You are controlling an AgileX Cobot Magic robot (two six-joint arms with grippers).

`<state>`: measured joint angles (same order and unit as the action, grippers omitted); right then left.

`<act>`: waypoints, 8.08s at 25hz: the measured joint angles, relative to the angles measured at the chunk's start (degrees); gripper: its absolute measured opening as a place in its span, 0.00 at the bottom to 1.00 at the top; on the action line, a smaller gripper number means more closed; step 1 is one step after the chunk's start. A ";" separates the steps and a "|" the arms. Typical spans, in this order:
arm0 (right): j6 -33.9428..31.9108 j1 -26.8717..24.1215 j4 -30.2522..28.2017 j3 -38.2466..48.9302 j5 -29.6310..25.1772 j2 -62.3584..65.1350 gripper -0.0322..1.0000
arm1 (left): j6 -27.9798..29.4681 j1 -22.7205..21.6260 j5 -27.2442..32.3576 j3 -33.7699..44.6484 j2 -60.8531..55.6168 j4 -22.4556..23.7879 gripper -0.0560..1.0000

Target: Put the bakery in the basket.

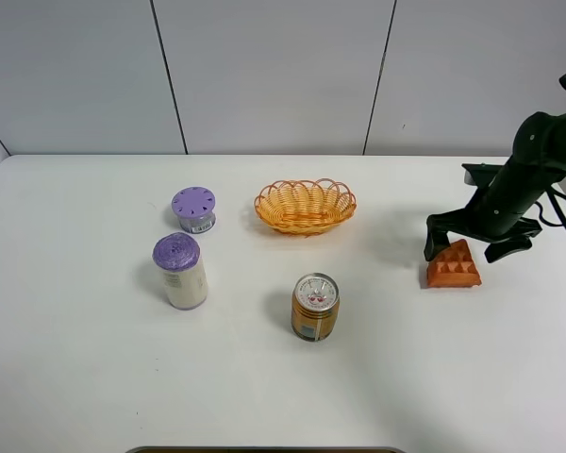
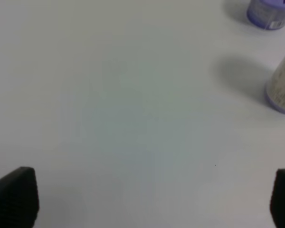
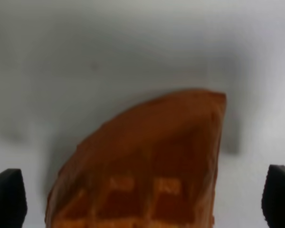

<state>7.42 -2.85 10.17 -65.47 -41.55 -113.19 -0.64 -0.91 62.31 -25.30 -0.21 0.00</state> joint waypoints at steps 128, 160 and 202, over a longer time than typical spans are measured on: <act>-13.20 28.58 6.73 -22.27 12.52 -8.82 0.89 | 0.00 0.00 0.00 0.00 0.00 0.00 0.99; -21.65 26.97 -26.70 -19.00 -27.82 41.22 0.89 | 0.00 0.00 0.00 0.00 0.00 0.00 0.99; -15.88 4.99 -16.18 32.52 -21.60 113.04 0.89 | 0.00 0.00 0.00 0.00 0.00 0.00 0.99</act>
<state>-8.46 2.13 -6.01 -32.95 -63.15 -0.15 -0.64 -0.91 62.31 -25.30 -0.21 0.00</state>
